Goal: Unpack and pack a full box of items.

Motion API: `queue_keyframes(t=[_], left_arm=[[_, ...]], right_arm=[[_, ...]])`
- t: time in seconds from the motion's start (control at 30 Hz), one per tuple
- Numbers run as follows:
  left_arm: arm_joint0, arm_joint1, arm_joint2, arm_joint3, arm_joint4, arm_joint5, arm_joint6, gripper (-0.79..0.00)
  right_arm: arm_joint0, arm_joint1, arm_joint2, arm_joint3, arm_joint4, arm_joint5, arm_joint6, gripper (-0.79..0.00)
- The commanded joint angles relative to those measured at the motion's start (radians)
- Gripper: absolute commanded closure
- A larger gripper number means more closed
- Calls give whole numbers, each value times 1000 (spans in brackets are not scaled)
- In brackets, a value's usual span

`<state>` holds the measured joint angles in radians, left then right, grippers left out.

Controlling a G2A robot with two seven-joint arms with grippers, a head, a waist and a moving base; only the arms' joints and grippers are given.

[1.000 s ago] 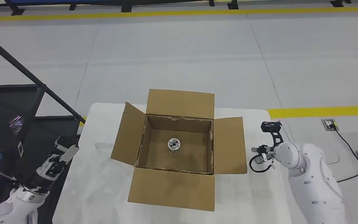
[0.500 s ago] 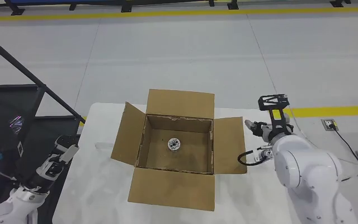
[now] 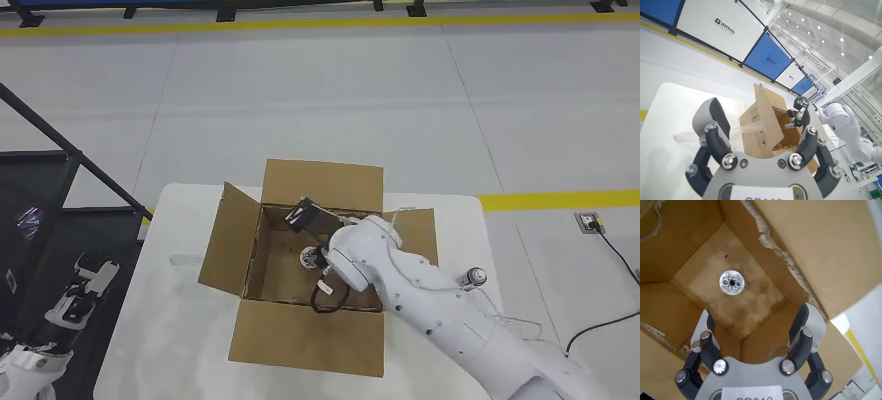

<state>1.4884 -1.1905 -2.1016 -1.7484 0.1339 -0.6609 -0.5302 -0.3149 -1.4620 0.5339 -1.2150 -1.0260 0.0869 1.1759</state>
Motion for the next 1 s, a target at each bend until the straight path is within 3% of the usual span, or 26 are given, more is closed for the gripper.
queue_keyframes(t=[0.0,0.23,0.43,0.47,0.5,0.6,0.63,0.97], left_arm=[[0,0,0,0,0,0,0,-785],[0,0,0,0,0,0,0,-785],[0,0,0,0,0,0,0,-785],[0,0,0,0,0,0,0,-785],[0,0,0,0,0,0,0,-785],[0,0,0,0,0,0,0,-785],[0,0,0,0,0,0,0,-785],[0,0,0,0,0,0,0,-785]], right_arm=[[28,-52,-50,144,63,-5,-53,-785],[79,-185,-104,468,230,-64,-211,-785],[105,-268,-120,667,291,-117,-298,-785],[111,-279,-122,692,295,-128,-303,-625],[115,-290,-123,717,299,-135,-311,-388],[125,-318,-127,775,304,-153,-327,-40],[129,-326,-128,791,304,-159,-330,0],[159,-371,-125,860,283,-201,-377,0]])
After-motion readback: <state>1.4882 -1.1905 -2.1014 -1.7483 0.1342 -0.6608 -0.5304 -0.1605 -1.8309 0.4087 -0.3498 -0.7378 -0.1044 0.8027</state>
